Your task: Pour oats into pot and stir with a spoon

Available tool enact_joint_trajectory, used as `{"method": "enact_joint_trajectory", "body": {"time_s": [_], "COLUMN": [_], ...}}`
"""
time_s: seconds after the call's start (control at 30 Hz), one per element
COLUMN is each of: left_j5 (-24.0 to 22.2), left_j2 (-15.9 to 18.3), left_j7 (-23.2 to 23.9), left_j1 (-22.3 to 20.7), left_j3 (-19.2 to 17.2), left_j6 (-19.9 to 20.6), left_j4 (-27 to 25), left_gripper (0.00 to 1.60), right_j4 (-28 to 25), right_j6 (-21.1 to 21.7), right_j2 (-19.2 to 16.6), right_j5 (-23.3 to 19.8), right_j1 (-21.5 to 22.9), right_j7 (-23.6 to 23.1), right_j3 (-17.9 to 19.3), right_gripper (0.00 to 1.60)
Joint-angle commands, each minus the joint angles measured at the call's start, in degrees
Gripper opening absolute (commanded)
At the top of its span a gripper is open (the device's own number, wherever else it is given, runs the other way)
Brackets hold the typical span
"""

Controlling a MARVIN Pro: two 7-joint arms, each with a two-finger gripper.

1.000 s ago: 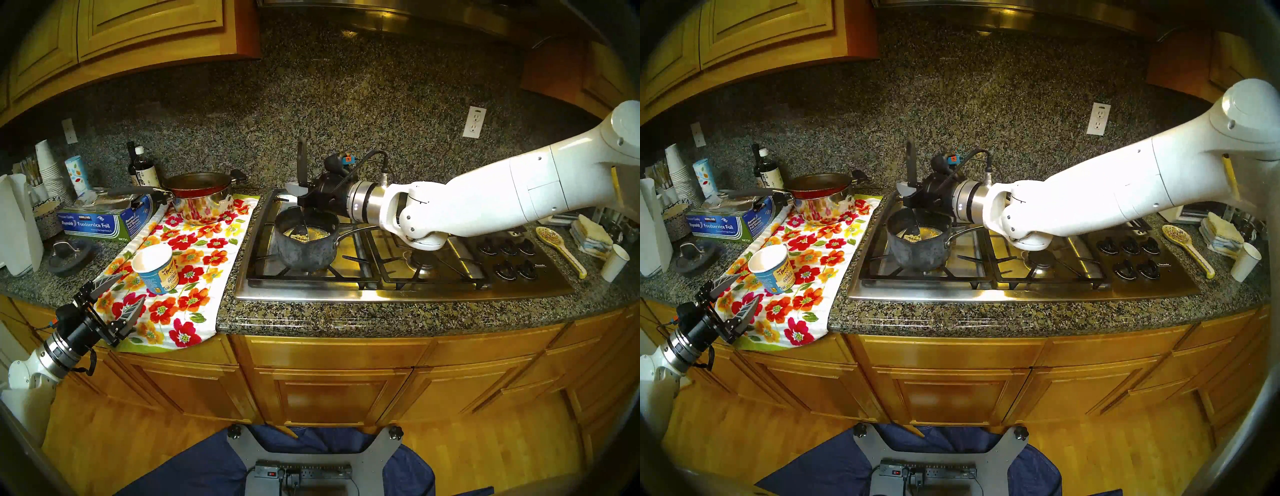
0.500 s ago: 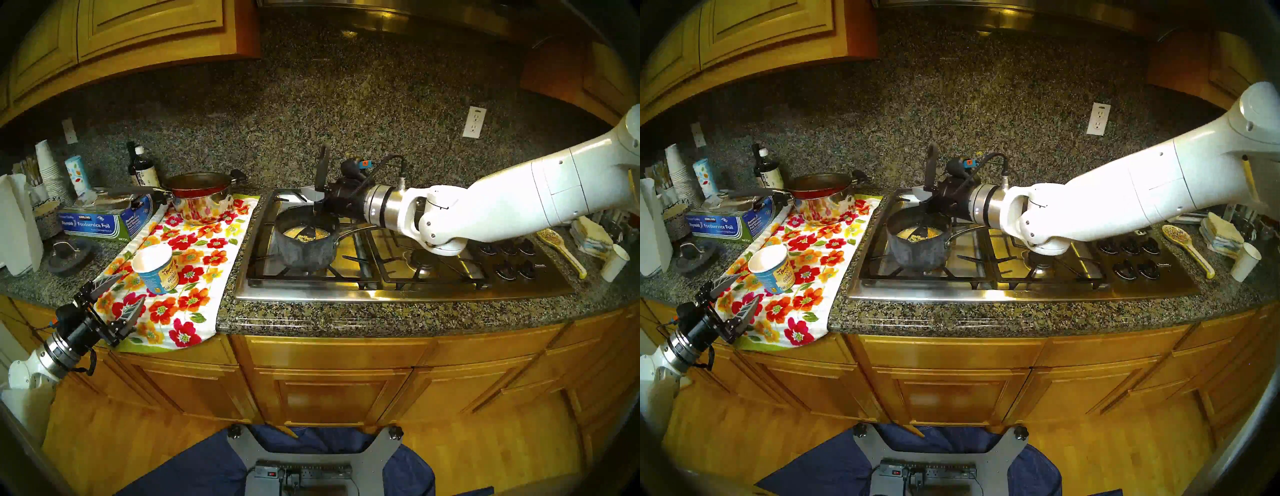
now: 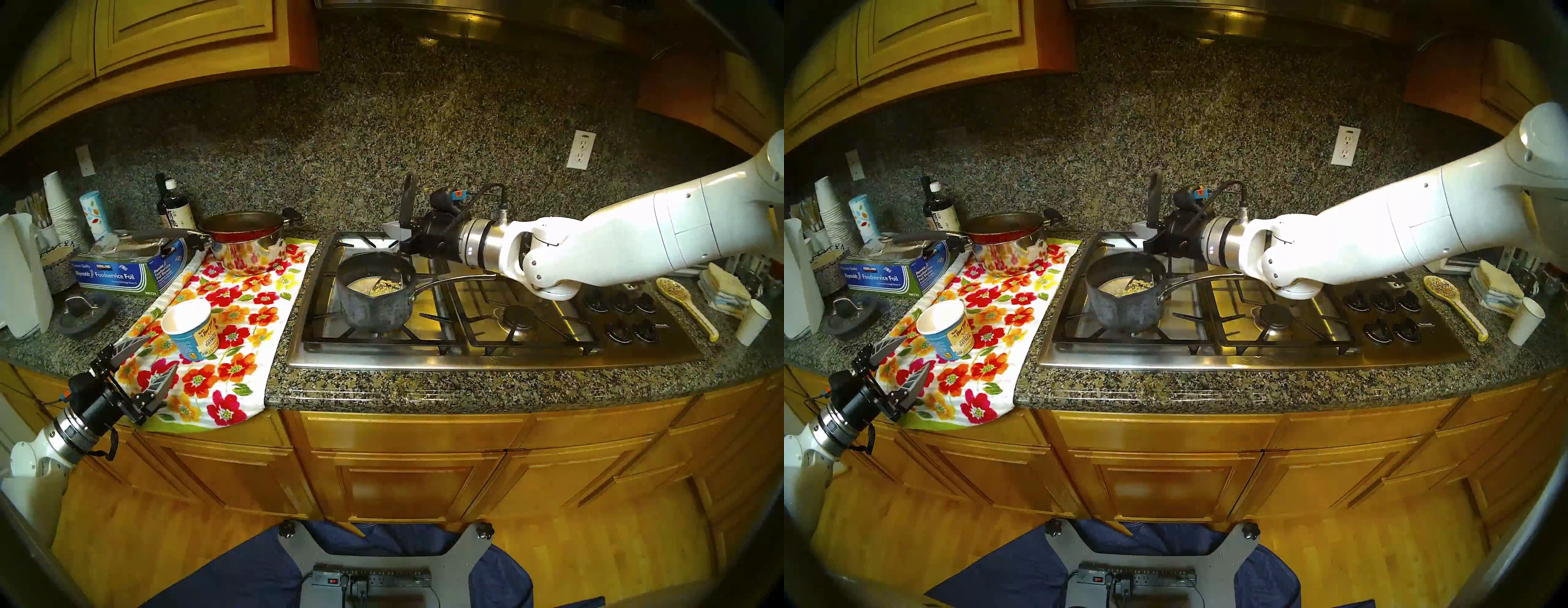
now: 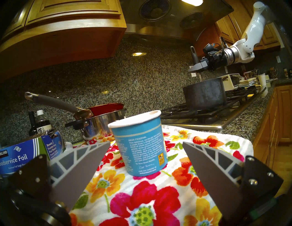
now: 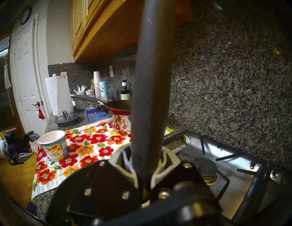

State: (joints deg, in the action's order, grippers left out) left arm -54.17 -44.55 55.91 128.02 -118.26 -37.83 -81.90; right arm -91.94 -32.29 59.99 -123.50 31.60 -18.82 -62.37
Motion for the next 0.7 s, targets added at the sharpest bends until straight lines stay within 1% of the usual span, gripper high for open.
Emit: {"method": "enact_joint_trajectory", "body": {"time_s": [0.0,0.1,0.3,0.57,0.67], "left_j5": [-1.0,-1.0,-0.9,-0.9,-0.9], "left_j2": [0.3,0.3,0.3,0.3,0.3], "left_j7": [0.1,0.1,0.1,0.1,0.1], "left_j1": [-0.4,-0.4,-0.4,-0.4,-0.4], "left_j3": [-1.2,-1.2,-1.2,-1.2,-1.2], "left_j6": [-0.2,-0.2,-0.2,-0.2,-0.2], "left_j4": [-0.8,-0.8,-0.8,-0.8,-0.8], "left_gripper": [1.60,1.60,1.60,1.60,1.60], "right_j4": [5.5,8.1,10.7,13.8,14.1], "right_j6": [0.7,1.4,2.0,2.5,2.5], "right_j2": [1.7,3.1,4.7,7.1,7.5], "right_j5": [-1.0,-1.6,-2.4,-3.6,-3.8], "right_j1": [-0.9,-2.2,-3.7,-5.1,-5.2], "right_j7": [-1.7,-2.8,-3.7,-4.8,-4.9], "right_j3": [2.4,3.4,4.7,6.6,6.9], "right_gripper": [0.00,0.00,0.00,0.00,0.00]}}
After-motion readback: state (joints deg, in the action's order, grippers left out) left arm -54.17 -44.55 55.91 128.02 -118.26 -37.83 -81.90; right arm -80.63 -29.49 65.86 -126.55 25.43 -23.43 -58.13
